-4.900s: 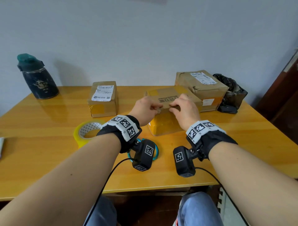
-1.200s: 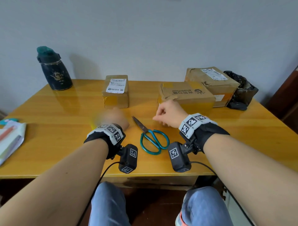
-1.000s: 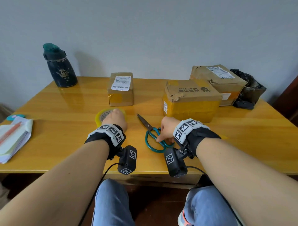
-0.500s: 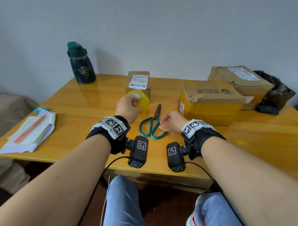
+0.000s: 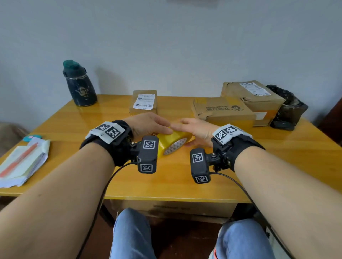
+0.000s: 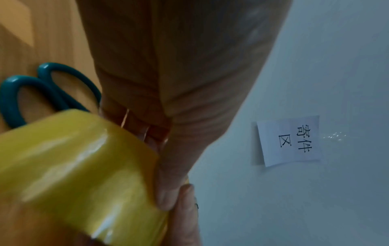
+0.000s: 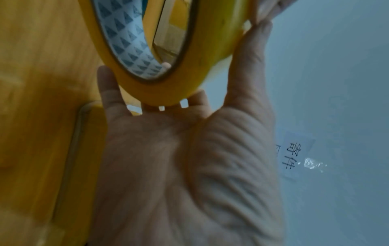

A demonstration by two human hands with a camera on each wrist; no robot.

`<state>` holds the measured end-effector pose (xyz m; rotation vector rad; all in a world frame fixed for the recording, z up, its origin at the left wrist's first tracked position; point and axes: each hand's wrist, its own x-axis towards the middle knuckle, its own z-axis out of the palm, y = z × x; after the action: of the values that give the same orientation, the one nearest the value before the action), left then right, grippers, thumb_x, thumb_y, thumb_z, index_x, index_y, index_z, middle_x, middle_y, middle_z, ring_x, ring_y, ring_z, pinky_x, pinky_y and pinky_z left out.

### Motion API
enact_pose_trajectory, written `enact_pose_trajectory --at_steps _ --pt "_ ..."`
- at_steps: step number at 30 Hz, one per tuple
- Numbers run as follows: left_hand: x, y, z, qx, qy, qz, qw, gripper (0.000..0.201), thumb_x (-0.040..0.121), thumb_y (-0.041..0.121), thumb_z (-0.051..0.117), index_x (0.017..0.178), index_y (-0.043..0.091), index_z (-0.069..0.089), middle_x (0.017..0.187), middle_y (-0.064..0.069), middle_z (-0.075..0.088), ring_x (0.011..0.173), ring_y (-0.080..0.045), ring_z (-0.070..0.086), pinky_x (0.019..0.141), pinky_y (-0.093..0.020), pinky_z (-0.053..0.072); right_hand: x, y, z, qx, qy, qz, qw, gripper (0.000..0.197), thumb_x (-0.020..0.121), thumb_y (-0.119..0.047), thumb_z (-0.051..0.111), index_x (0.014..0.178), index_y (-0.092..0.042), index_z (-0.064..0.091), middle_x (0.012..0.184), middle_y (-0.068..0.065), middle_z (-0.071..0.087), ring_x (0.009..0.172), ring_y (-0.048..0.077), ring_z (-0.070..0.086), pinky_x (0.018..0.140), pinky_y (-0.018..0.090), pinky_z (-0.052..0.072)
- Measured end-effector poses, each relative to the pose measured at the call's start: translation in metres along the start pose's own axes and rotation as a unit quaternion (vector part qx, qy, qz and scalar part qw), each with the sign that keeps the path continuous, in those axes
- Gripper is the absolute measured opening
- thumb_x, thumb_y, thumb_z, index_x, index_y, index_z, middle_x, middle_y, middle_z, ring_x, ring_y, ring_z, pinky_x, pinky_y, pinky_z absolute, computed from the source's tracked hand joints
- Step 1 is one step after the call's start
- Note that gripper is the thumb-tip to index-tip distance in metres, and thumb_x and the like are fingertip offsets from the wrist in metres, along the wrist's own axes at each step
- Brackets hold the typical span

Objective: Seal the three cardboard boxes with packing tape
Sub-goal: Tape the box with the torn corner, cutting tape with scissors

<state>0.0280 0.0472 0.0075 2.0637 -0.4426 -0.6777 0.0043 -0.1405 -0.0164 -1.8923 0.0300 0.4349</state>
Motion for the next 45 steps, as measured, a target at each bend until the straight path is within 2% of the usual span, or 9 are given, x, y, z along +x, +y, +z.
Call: enact_pose_trajectory --at_steps 6,14,20,24,29,34,37,40,45 --pt "0.011 0.005 0.038 -0.036 0.036 0.003 0.999 0.026 0.091 0.024 0.063 0.115 0.017 0.070 0.108 0.002 0.070 0.109 -0.018 0.060 0.110 -0.041 0.036 -0.025 0.020 -0.019 0.088 -0.013 0.060 0.994 0.045 0.090 -0.039 0.060 0.123 -0.009 0.057 0.102 0.007 0.070 0.079 0.016 0.069 0.049 0.024 0.052" --pt "0.034 0.003 0.092 -0.188 0.074 0.007 0.979 0.032 0.093 0.028 0.061 0.114 0.004 0.067 0.095 -0.008 0.071 0.084 -0.019 0.066 0.082 -0.030 0.053 -0.048 0.050 -0.045 0.097 0.041 0.078 0.991 0.048 0.090 -0.034 0.062 0.124 -0.002 0.056 0.121 0.018 0.065 0.105 0.029 0.063 0.089 0.042 0.052" --pt "0.046 0.002 0.107 -0.207 0.105 -0.013 0.973 0.040 0.092 0.040 0.061 0.116 0.008 0.065 0.112 -0.014 0.068 0.106 -0.030 0.064 0.101 -0.049 0.047 -0.052 0.064 -0.040 0.167 0.070 0.054 0.982 0.040 0.092 -0.033 0.059 0.118 -0.002 0.057 0.092 0.011 0.071 0.076 0.018 0.070 0.071 0.032 0.057" --pt "0.044 0.000 0.110 -0.190 0.036 -0.101 0.976 0.092 0.062 0.073 0.070 0.129 0.012 0.057 0.127 -0.011 0.061 0.117 -0.030 0.058 0.099 -0.048 0.046 -0.055 0.069 -0.039 0.191 0.089 0.043 0.977 0.032 0.093 -0.033 0.058 0.111 -0.006 0.060 0.091 0.010 0.071 0.078 0.019 0.069 0.069 0.032 0.055" --pt "0.043 0.001 0.114 -0.233 0.046 -0.127 0.963 0.082 0.072 0.064 0.069 0.128 0.005 0.056 0.120 -0.015 0.065 0.108 -0.030 0.063 0.092 -0.042 0.051 -0.062 0.076 -0.045 0.214 0.066 0.063 0.973 0.043 0.094 -0.036 0.054 0.124 -0.005 0.056 0.109 0.017 0.070 0.099 0.031 0.068 0.085 0.043 0.054" --pt "0.046 0.004 0.118 -0.253 0.109 -0.124 0.953 0.060 0.091 0.049 0.056 0.125 -0.001 0.052 0.118 -0.016 0.063 0.098 -0.027 0.062 0.080 -0.038 0.053 -0.066 0.084 -0.048 0.247 0.056 0.063 0.965 0.039 0.100 -0.031 0.043 0.126 -0.003 0.052 0.095 0.012 0.073 0.079 0.021 0.072 0.059 0.030 0.057" --pt "0.047 0.001 0.122 -0.262 0.155 -0.118 0.945 0.041 0.100 0.041 0.044 0.112 0.003 0.053 0.113 -0.017 0.061 0.103 -0.030 0.060 0.095 -0.045 0.049 -0.066 0.081 -0.043 0.242 0.049 0.064 0.967 0.043 0.101 -0.035 0.041 0.128 -0.004 0.052 0.111 0.016 0.068 0.090 0.023 0.070 0.067 0.033 0.058" --pt "0.046 0.000 0.122 -0.284 0.175 -0.121 0.935 0.035 0.101 0.039 0.041 0.111 0.007 0.054 0.120 -0.016 0.061 0.111 -0.031 0.058 0.100 -0.047 0.046 -0.063 0.071 -0.037 0.207 0.054 0.083 0.973 0.053 0.091 -0.045 0.056 0.128 -0.007 0.054 0.120 0.018 0.065 0.107 0.030 0.065 0.086 0.042 0.054" --pt "0.040 0.008 0.129 -0.286 0.155 -0.093 0.941 0.041 0.100 0.032 0.047 0.133 0.007 0.053 0.129 -0.014 0.059 0.115 -0.027 0.058 0.097 -0.036 0.048 -0.052 0.063 -0.030 0.078 0.077 0.093 0.990 0.088 0.051 -0.072 0.077 0.113 -0.009 0.067 0.099 0.015 0.072 0.088 0.029 0.066 0.094 0.047 0.050"
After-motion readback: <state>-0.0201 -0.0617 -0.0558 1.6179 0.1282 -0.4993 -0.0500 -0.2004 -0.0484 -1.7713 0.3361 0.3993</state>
